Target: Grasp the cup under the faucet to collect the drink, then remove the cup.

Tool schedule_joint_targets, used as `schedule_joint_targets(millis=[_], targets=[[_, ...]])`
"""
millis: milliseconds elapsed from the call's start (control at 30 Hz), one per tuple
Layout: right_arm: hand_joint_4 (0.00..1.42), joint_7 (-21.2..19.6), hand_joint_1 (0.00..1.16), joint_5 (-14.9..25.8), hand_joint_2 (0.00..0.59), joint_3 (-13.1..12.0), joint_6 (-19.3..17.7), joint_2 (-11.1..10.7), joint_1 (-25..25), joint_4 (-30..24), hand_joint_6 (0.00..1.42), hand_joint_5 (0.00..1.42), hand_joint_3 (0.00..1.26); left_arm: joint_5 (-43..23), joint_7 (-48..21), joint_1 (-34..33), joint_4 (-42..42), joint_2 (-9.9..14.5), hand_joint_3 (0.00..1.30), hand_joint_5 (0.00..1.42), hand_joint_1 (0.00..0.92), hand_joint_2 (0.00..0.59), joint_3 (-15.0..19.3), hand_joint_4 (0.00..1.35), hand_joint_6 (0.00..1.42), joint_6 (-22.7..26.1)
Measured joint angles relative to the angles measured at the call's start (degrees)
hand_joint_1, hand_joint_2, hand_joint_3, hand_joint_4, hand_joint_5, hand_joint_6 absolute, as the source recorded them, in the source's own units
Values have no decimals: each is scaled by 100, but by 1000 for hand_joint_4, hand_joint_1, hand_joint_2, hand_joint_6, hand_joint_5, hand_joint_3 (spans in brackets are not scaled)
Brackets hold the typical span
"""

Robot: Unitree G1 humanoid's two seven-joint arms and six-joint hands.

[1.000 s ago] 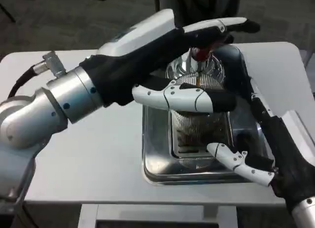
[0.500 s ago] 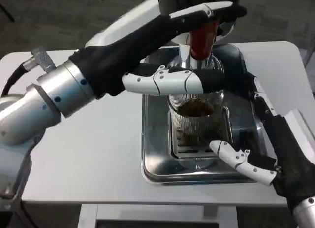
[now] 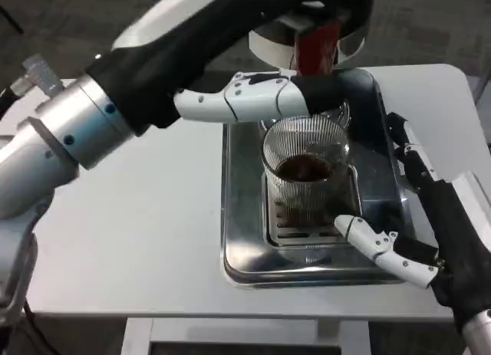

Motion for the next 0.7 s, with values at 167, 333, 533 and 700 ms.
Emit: schedule_joint_targets(millis=[167, 333, 533, 700], targets=[[24, -14, 571, 53, 264, -25, -18, -17, 38, -1, 112, 49, 4, -79, 50, 7, -83, 0, 223, 312, 149, 100, 101, 230, 285, 35], [24, -14, 568, 101, 264, -43, -42, -28, 69, -2, 150, 62, 5, -79, 51, 10, -84, 0, 223, 314, 142, 100, 104, 231, 287, 45], [24, -63, 569, 130, 264, -73, -85, -29, 89, -43, 167, 74, 5, -380, 22, 1286, -861, 328, 223, 327, 119, 91, 897, 232, 291, 124], [24, -75, 569, 161, 264, -45, -97, -40, 89, -57, 169, 74, 5, -553, 22, 1961, -1215, 401, 223, 327, 116, 91, 1202, 232, 299, 174]])
